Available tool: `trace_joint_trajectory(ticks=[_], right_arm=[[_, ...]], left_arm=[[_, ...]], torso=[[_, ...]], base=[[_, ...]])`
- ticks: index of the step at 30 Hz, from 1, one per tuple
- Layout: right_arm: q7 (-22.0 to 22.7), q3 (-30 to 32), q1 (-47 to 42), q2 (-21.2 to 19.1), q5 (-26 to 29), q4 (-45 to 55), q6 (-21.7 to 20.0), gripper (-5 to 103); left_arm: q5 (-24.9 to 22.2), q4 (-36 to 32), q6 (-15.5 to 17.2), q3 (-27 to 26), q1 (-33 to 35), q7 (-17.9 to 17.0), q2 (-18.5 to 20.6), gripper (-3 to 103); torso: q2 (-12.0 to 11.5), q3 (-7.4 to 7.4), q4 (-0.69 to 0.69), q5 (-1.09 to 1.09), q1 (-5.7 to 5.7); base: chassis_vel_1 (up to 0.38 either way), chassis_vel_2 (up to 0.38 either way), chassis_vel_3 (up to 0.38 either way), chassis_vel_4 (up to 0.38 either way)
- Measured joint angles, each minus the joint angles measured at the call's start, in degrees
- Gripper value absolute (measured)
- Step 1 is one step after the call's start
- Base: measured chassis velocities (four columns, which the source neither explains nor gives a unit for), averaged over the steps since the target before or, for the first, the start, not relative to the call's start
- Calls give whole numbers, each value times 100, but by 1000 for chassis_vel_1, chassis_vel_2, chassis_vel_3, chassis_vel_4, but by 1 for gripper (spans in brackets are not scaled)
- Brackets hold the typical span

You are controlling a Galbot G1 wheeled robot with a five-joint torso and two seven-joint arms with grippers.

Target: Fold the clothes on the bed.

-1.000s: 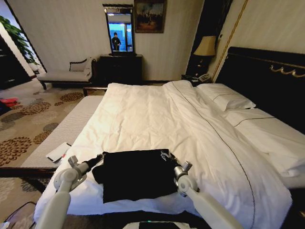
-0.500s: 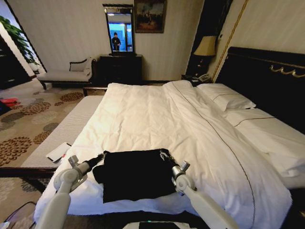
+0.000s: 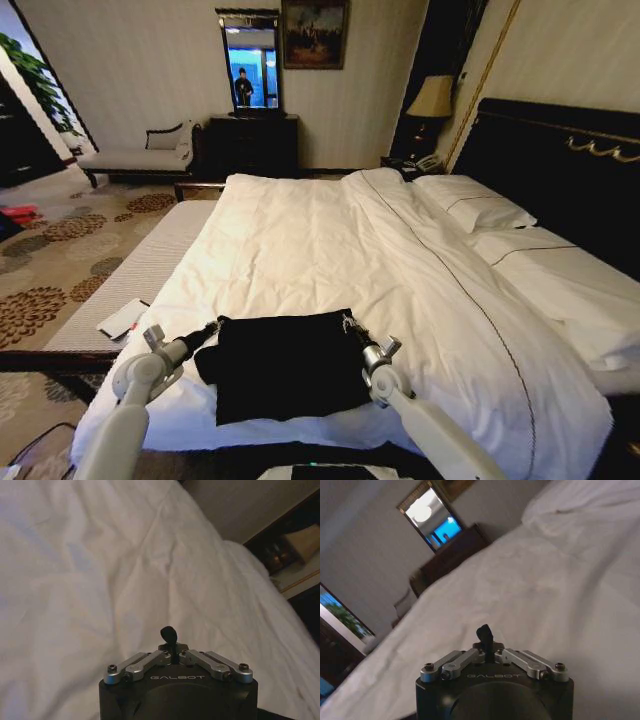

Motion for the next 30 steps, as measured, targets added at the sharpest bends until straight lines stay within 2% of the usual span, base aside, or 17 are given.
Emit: trace_joint_trajectory(ticks=[3,6,13,17,23,30], right_arm=[[-132,77,-106,4,-21,216,179,1],[-283,219,-296,-10,12,692,424,1],[-511,574,-671,-24,81,1411,706,1],[-1135,952,-1074,-229,39,2038,974,1],[-1234,1251,-1263,-261,71,2573,1019,1],[-1153,1721,-1684,-282,48,3320,1032,1]], left_arm=[[-135,-142,-53,-80,45,73,-20,2],[-454,-406,-131,-226,130,167,-87,2],[-960,-918,-277,-468,343,352,-341,2],[-1464,-1411,-333,-734,548,396,-491,2],[-1907,-1923,-333,-1000,673,322,-469,2],[-2426,-2867,-333,-1514,973,138,-407,2]], torso=[[0,0,-1,0,0],[0,0,0,0,0],[0,-1,0,1,0],[0,-1,-1,0,0],[0,-1,-1,1,-1],[0,-1,-1,1,0]], base=[[0,0,0,0],[0,0,0,0],[0,0,0,0],[0,0,0,0],[0,0,0,0],[0,0,0,0]])
